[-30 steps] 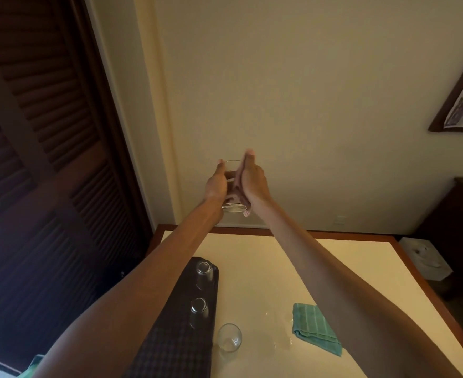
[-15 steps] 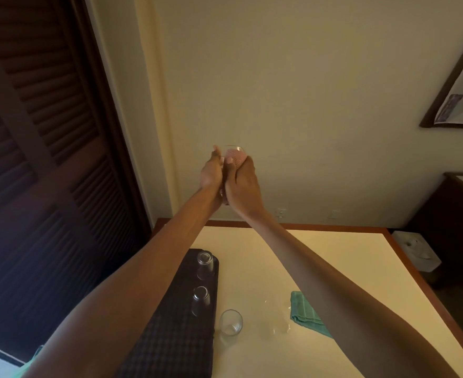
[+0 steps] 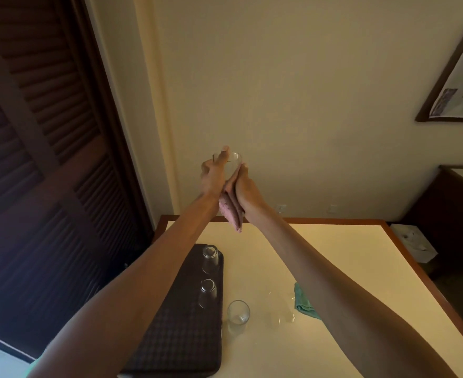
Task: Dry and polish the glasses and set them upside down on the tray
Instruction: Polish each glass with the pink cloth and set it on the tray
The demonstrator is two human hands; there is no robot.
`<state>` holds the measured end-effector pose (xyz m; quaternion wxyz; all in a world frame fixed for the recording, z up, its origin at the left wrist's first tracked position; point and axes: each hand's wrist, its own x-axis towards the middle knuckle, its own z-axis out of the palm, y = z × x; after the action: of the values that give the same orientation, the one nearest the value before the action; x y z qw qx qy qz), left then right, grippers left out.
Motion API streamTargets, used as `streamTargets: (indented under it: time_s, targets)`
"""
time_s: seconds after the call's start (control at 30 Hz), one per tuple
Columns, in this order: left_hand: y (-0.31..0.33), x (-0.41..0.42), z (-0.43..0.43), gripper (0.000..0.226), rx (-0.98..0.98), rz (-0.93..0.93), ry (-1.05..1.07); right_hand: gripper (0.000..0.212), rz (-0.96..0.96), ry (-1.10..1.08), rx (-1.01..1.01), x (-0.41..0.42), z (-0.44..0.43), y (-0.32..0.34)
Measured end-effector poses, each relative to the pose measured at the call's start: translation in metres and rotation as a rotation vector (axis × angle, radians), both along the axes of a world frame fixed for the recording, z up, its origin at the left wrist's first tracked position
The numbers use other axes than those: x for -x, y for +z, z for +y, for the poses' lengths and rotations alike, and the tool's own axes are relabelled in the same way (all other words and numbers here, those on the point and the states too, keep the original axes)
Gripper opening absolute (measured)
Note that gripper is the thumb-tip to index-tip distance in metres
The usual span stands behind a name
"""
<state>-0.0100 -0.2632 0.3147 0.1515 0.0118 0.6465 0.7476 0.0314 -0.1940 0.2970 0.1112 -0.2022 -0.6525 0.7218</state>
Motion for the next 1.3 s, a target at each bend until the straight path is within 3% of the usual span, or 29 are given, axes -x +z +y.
streamTargets:
  time_s: [0.07, 0.2, 0.3, 0.37, 0.47, 0.57, 0.67, 0.77, 0.83, 0.97, 1.07, 1.2, 1.3]
  targets:
    - [-0.002, 0.003, -0.003, 0.062, -0.045, 0.029, -0.001, 0.078, 0.013, -0.005, -0.194, -0.010, -0.008, -0.001]
    - [-0.008, 0.004, -0.009, 0.065, -0.074, -0.044, -0.104, 0.044, 0.241, -0.150, -0.555, -0.005, -0.018, -0.004]
    - [-0.011, 0.005, -0.010, 0.067, -0.085, -0.045, -0.162, 0.044, 0.294, -0.245, -0.681, 0.005, -0.017, 0.001]
    - [-0.009, 0.005, -0.011, 0.065, -0.046, 0.026, -0.197, 0.053, 0.211, -0.210, -0.574, 0.008, -0.010, 0.004]
    - [-0.009, 0.010, -0.013, 0.047, 0.049, 0.154, -0.168, 0.075, 0.113, -0.083, -0.215, 0.016, 0.001, 0.006]
    - [-0.010, 0.020, -0.012, 0.050, 0.008, 0.174, -0.075, 0.067, -0.002, 0.013, 0.196, 0.016, 0.001, 0.003]
    - [-0.007, 0.030, -0.015, 0.055, -0.046, 0.195, -0.037, 0.061, 0.024, 0.233, 0.427, 0.011, 0.000, -0.009]
    - [-0.002, 0.035, -0.025, 0.074, 0.019, 0.260, -0.123, 0.059, 0.024, 0.121, 0.566, 0.016, 0.001, -0.016]
    - [-0.004, 0.046, -0.034, 0.080, 0.226, 0.439, -0.207, 0.055, -0.009, 0.017, 0.573, 0.021, 0.003, -0.017]
    - [-0.009, 0.061, -0.045, 0.052, 0.619, 0.696, -0.260, 0.055, -0.059, -0.129, 0.466, 0.028, 0.006, -0.019]
    - [-0.012, 0.057, -0.039, 0.061, 0.648, 0.600, -0.217, 0.057, 0.048, -0.199, 0.306, 0.032, 0.002, -0.021]
    - [-0.007, 0.055, -0.029, 0.067, 0.693, 0.348, -0.138, 0.049, 0.397, -0.287, 0.026, 0.042, 0.000, -0.036]
    - [-0.008, 0.051, -0.027, 0.054, 0.660, 0.573, -0.064, 0.045, 0.382, -0.263, 0.027, 0.041, 0.007, -0.033]
